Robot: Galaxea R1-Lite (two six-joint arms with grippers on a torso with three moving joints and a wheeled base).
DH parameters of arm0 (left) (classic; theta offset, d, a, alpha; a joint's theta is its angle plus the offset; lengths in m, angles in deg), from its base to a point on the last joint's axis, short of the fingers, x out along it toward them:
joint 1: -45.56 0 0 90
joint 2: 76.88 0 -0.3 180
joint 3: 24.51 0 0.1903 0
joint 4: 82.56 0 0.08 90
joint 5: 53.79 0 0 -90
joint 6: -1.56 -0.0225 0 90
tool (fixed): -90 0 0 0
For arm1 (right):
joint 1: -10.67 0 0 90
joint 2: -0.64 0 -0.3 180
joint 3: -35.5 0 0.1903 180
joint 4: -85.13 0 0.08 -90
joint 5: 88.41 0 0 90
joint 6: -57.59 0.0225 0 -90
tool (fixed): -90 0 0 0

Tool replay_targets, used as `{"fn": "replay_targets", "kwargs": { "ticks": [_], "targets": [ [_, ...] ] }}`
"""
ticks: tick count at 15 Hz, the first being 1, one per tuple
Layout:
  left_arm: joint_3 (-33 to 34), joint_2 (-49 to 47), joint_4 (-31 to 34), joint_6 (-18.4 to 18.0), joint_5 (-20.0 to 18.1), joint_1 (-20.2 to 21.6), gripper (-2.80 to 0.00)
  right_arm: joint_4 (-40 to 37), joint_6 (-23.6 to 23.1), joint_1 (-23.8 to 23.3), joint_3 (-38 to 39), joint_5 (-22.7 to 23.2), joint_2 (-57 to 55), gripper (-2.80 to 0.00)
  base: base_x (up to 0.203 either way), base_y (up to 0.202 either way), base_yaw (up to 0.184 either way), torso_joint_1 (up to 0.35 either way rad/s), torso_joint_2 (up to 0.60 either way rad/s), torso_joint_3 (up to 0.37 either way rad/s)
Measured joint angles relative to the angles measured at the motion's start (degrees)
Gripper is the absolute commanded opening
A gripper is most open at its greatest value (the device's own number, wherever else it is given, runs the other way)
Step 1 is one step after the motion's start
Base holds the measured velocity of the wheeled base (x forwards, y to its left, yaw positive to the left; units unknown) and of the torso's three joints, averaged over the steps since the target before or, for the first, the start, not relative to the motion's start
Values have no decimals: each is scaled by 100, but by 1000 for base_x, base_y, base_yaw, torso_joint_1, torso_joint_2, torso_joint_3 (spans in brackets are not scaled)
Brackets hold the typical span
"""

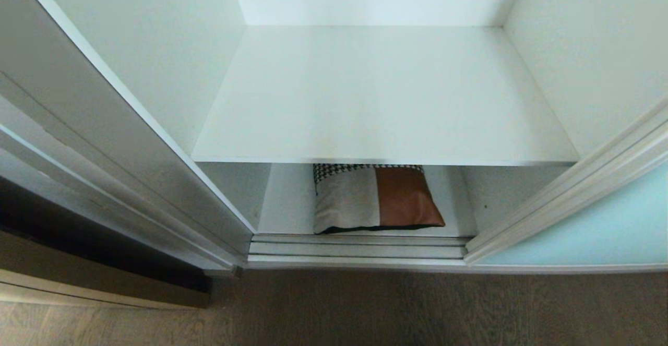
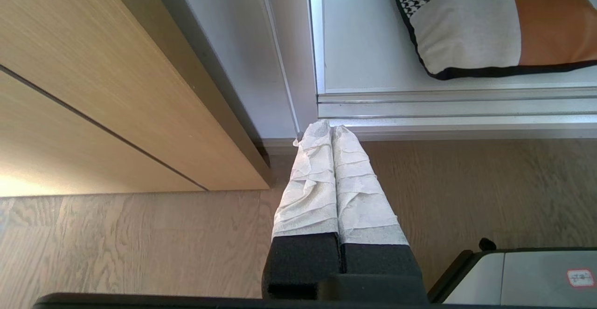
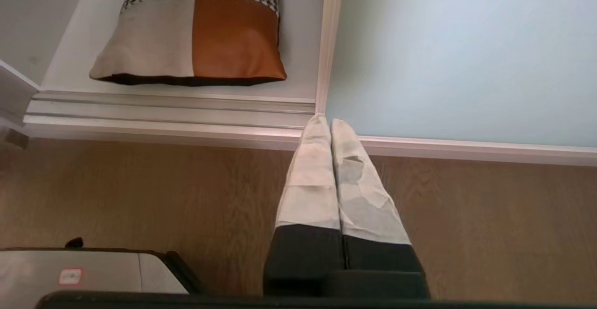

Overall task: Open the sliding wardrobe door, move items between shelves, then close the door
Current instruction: Close the door

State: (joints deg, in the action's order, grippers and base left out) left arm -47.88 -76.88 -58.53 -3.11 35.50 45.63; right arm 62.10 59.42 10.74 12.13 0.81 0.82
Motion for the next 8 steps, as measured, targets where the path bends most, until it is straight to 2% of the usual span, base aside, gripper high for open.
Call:
{"fn": "replay_targets", "kwargs": {
  "ticks": [8],
  "targets": [
    [0, 0, 0, 0, -2, 4, -280, 2, -12, 0, 0, -50, 0, -280, 0, 0, 0, 0, 0, 0]
  ]
}}
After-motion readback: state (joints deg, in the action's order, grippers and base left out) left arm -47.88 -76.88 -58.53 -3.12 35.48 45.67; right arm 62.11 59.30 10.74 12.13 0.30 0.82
